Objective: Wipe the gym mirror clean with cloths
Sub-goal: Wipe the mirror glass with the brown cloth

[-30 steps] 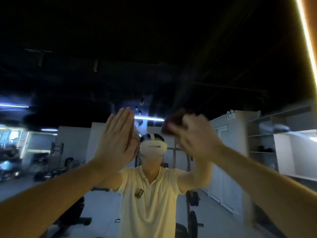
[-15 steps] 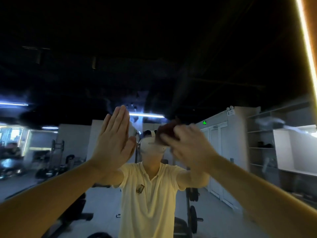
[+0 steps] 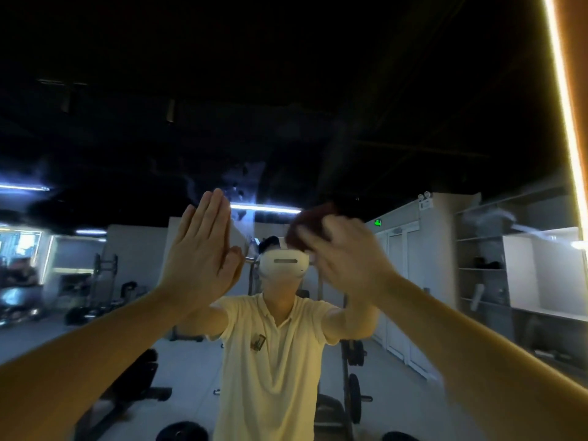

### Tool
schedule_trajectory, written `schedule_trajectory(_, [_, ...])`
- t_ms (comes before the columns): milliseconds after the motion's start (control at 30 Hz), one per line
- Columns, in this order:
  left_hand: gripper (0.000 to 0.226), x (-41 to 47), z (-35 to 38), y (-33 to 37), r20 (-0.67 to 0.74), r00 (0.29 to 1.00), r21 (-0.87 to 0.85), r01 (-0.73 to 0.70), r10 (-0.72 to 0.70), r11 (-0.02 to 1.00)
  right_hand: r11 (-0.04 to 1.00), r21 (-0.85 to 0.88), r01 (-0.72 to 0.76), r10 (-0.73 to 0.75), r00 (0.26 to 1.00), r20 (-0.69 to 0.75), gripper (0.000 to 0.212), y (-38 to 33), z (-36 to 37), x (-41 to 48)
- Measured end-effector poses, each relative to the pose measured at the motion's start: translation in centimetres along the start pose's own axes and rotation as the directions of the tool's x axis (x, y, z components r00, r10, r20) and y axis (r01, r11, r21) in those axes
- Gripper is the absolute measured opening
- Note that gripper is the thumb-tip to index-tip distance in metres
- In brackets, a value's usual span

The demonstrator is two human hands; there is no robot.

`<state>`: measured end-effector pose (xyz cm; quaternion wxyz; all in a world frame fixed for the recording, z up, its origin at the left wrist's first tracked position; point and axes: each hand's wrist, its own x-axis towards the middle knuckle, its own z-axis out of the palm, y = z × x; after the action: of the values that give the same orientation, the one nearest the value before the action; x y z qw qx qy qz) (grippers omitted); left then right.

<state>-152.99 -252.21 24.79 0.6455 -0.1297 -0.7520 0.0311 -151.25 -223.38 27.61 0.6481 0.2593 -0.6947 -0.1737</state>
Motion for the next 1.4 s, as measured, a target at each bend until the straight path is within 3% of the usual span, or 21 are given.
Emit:
schedule_trajectory(100, [0.074,-0.7,-0.1,1.5,-0.015,0.999,-0.005,0.048,-0.048,0.999,0.896,-0.019,-0.444,0.443,0.895,-0.057,0.053,6.8,-0.8,-5.3])
schedule_trajectory(200, [0.079,-3.5,0.3,3.3,0.008,1.0,-0.028,0.025,-0.025,0.999,0.612,0.051,-0.789,0.789,0.605,-0.101,0.052,9.3,-1.0,-8.0])
schedule_trajectory(267, [0.08,-5.6,0.9,4.2,0.035,0.999,-0.034,0.033,-0.031,0.999,0.417,0.116,-0.902,0.908,0.407,-0.096,0.053,7.0,-0.5,-6.3])
schedule_trajectory(300, [0.08,-6.4,1.4,4.5,0.049,0.998,-0.039,0.042,-0.041,0.998,0.374,0.136,-0.917,0.927,0.364,-0.092,0.055,5.0,0.0,-5.0])
schedule_trajectory(367, [0.08,-7.3,2.3,5.0,0.052,0.997,-0.064,0.063,-0.06,0.996,0.423,0.174,-0.889,0.906,0.41,-0.103,0.059,0.1,0.6,-2.5])
schedule_trajectory(467, [0.081,-7.3,2.8,5.6,0.026,0.996,-0.074,0.092,-0.091,0.993,0.649,0.271,-0.711,0.748,0.662,-0.055,0.055,-7.0,1.2,-1.2])
schedule_trajectory(567, [0.081,-7.3,2.7,5.7,0.009,0.997,-0.061,0.079,-0.078,0.995,0.9,0.275,-0.338,0.351,0.937,0.004,0.051,-9.8,1.2,-3.7])
schedule_trajectory(600, [0.081,-7.3,2.7,5.7,0.007,0.997,-0.056,0.078,-0.078,0.995,0.957,0.236,-0.167,0.164,0.986,0.032,0.05,-8.9,0.9,-5.0])
schedule_trajectory(633, [0.081,-7.3,2.7,5.6,0.006,0.997,-0.052,0.08,-0.08,0.995,0.974,0.219,-0.058,0.045,0.997,0.063,0.045,-7.1,0.6,-6.0])
schedule_trajectory(667, [0.082,-7.3,2.7,5.5,0.004,0.997,-0.05,0.082,-0.082,0.995,0.976,0.205,-0.067,0.048,0.994,0.099,0.038,-4.8,-0.2,-6.6])
schedule_trajectory(700, [0.083,-7.3,2.7,5.5,0.001,0.997,-0.047,0.083,-0.083,0.995,0.984,0.127,-0.128,0.111,0.985,0.131,0.035,-2.0,-0.4,-7.4])
schedule_trajectory(767, [0.084,-7.3,2.7,5.7,-0.008,0.996,-0.046,0.086,-0.086,0.995,0.916,-0.053,-0.398,0.398,0.917,-0.022,0.044,3.9,-0.7,-8.9])
schedule_trajectory(833, [0.084,-7.4,2.7,5.8,-0.009,0.996,-0.05,0.087,-0.087,0.995,0.67,-0.011,-0.742,0.734,0.665,-0.137,0.049,8.2,-0.8,-9.8])
schedule_trajectory(900, [0.085,-7.4,2.7,5.9,-0.007,0.996,-0.047,0.094,-0.094,0.994,0.435,0.107,-0.894,0.897,0.418,-0.145,0.051,8.1,-0.1,-8.3])
schedule_trajectory(933, [0.085,-7.3,2.8,5.9,-0.007,0.995,-0.042,0.097,-0.097,0.994,0.384,0.126,-0.915,0.92,0.368,-0.134,0.052,6.5,0.4,-6.9])
schedule_trajectory(1000, [0.085,-7.3,2.9,5.9,-0.015,0.995,-0.04,0.097,-0.098,0.994,0.431,0.18,-0.884,0.901,0.413,-0.131,0.054,1.8,1.1,-3.9])
schedule_trajectory(1133, [0.081,-7.2,2.7,5.7,-0.019,0.997,-0.047,0.079,-0.08,0.996,0.696,0.294,-0.655,0.702,0.707,-0.087,0.048,-8.1,2.4,-3.1])
schedule_trajectory(1233, [0.078,-7.2,2.5,5.7,-0.008,0.997,-0.052,0.077,-0.077,0.996,0.917,0.269,-0.295,0.306,0.952,0.0,0.051,-9.9,2.3,-8.5])
schedule_trajectory(1300, [0.078,-7.2,2.5,5.6,-0.004,0.997,-0.063,0.08,-0.08,0.995,0.975,0.222,-0.008,-0.018,0.993,0.115,0.057,-8.2,1.1,-12.2])
schedule_trajectory(1333, [0.078,-7.3,2.5,5.6,-0.003,0.997,-0.07,0.081,-0.082,0.994,0.977,0.211,0.027,-0.063,0.984,0.166,0.053,-6.5,0.4,-13.1])
schedule_trajectory(1400, [0.079,-7.2,2.5,5.7,-0.01,0.997,-0.074,0.082,-0.083,0.994,0.971,0.185,-0.151,0.112,0.972,0.206,0.033,-2.5,-1.0,-12.5])
